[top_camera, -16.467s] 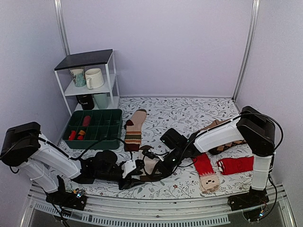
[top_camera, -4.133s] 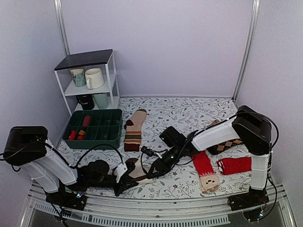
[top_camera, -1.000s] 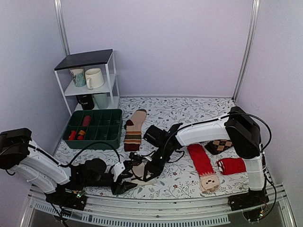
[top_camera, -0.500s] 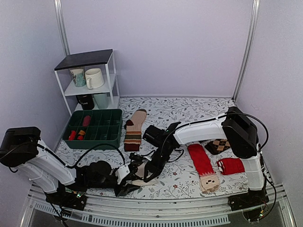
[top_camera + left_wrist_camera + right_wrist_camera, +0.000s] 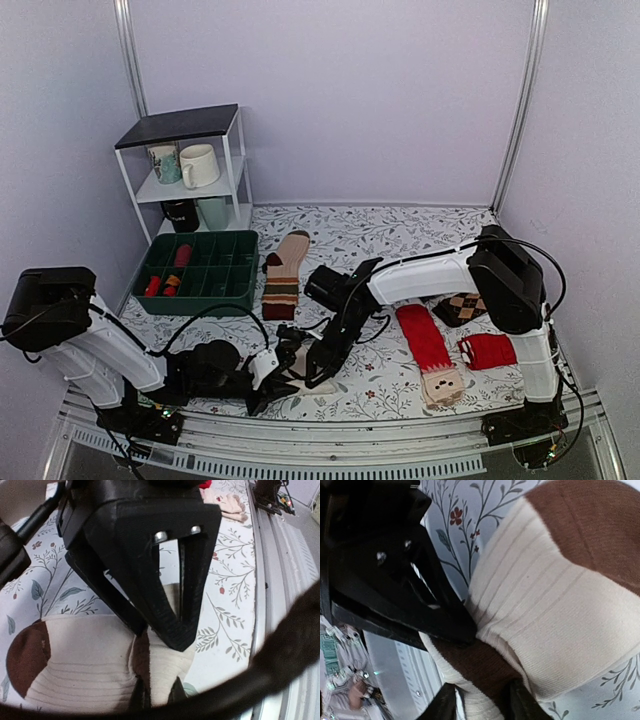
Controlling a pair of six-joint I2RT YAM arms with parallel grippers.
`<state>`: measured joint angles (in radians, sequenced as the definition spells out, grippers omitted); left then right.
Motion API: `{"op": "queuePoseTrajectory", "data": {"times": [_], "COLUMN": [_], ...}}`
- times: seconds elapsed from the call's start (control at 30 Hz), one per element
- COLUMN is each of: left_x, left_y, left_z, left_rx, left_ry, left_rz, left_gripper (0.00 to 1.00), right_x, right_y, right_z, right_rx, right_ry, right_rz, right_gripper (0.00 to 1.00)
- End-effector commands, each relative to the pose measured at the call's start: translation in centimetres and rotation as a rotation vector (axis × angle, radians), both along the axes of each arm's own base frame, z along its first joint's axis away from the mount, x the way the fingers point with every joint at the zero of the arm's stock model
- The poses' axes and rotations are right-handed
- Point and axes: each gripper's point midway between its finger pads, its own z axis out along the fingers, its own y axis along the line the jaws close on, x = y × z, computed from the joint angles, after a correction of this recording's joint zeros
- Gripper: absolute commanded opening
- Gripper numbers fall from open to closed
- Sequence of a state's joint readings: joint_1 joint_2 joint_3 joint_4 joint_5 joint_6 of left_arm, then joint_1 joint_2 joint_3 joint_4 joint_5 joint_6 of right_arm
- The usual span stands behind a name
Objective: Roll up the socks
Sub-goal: Roll a pair of socks at the center of the board.
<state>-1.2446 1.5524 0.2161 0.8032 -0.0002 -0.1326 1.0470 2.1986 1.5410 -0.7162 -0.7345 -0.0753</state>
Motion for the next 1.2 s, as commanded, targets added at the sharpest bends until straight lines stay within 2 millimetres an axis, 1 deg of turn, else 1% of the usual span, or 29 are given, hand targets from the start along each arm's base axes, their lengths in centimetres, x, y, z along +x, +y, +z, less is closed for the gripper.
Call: {"op": "queuePoseTrajectory", "data": {"times": [0.0,0.03,0.1,0.13,0.17,0.2,0.23,0.3,0.37,0.47,0.57,0.7,0.8,1.0,1.17], "left_x": [-1.4,-1.5,-1.6,-1.7,-1.7,-1.8,-1.8,-1.7,-1.7,-1.7,-1.8,-1.7,-1.6,-1.5,-1.6], "left_y": [0.3,0.6,1.2,1.4,1.7,1.8,2.0,2.5,2.9,3.4,3.6,3.6,3.5,3.6,3.6], "left_z": [-0.6,-0.7,-1.3,-1.4,-1.6,-1.6,-1.7,-1.9,-2.1,-2.5,-2.9,-2.9,-3.1,-3.1,-3.2], "left_rx": [-0.014,-0.016,-0.012,-0.014,-0.013,-0.020,-0.024,-0.030,-0.031,-0.031,-0.030,-0.034,-0.032,-0.033,-0.031], "left_ry": [0.085,0.102,0.139,0.156,0.172,0.187,0.201,0.228,0.253,0.290,0.323,0.337,0.348,0.355,0.361], "left_rz": [-0.017,-0.009,0.007,0.012,0.022,0.027,0.036,0.055,0.072,0.090,0.093,0.090,0.086,0.090,0.087], "left_gripper": [0.00,0.00,0.00,0.00,0.00,0.00,0.00,0.00,0.00,0.00,0.00,0.00,0.00,0.00,0.00], "right_x": [1.4,2.5,4.5,5.3,5.0,5.2,4.5,3.5,2.7,1.7,0.4,0.0,-0.4,-2.5,-3.3], "right_y": [-1.7,-1.2,-0.2,0.2,-0.4,0.3,-0.2,-0.9,-1.8,-2.2,-2.0,-1.5,-1.0,-0.9,-0.7], "right_z": [-3.9,-3.0,-0.7,0.9,1.1,3.1,3.9,6.3,7.7,7.5,7.2,6.8,6.8,4.7,2.9], "right_rx": [-0.095,-0.039,0.103,0.195,0.254,0.369,0.491,0.703,0.848,0.931,0.979,1.009,1.033,1.007,0.965], "right_ry": [-0.106,-0.139,-0.210,-0.246,-0.277,-0.337,-0.401,-0.517,-0.612,-0.662,-0.687,-0.745,-0.734,-0.656,-0.607], "right_rz": [-0.066,-0.092,-0.141,-0.155,-0.157,-0.144,-0.109,-0.072,-0.053,-0.019,0.027,0.051,0.088,0.174,0.191], "right_gripper": [0.40,0.41,0.45,0.45,0.46,0.47,0.49,0.54,0.57,0.57,0.58,0.59,0.60,0.60,0.59]}}
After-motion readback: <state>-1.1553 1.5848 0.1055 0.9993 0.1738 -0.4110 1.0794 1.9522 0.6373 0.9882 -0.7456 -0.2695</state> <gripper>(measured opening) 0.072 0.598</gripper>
